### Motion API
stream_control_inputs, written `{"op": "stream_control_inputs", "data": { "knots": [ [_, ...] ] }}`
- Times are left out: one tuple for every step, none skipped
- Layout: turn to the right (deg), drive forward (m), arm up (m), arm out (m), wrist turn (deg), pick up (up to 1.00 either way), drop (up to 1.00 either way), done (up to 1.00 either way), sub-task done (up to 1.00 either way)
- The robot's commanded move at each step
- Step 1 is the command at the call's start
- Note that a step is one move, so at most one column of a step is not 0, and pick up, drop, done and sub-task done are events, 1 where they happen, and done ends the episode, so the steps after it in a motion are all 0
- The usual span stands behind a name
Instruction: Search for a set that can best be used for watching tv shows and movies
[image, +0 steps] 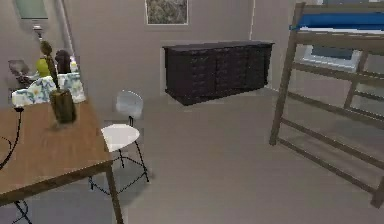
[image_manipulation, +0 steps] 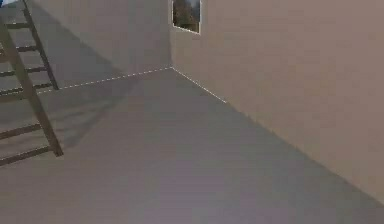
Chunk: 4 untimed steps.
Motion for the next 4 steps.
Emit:
{"op": "stream_control_inputs", "data": {
  "knots": [
    [0.0, 1.0, 0.0, 0.0, 0.0, 0.0, 0.0, 0.0, 0.0],
    [0.0, 0.65, 0.0, 0.0, 0.0, 0.0, 0.0, 0.0, 0.0],
    [-6.0, 0.0, 0.0, 0.0, 0.0, 0.0, 0.0, 0.0, 0.0],
    [0.0, 0.85, 0.0, 0.0, 0.0, 0.0, 0.0, 0.0, 0.0]
  ]
}}
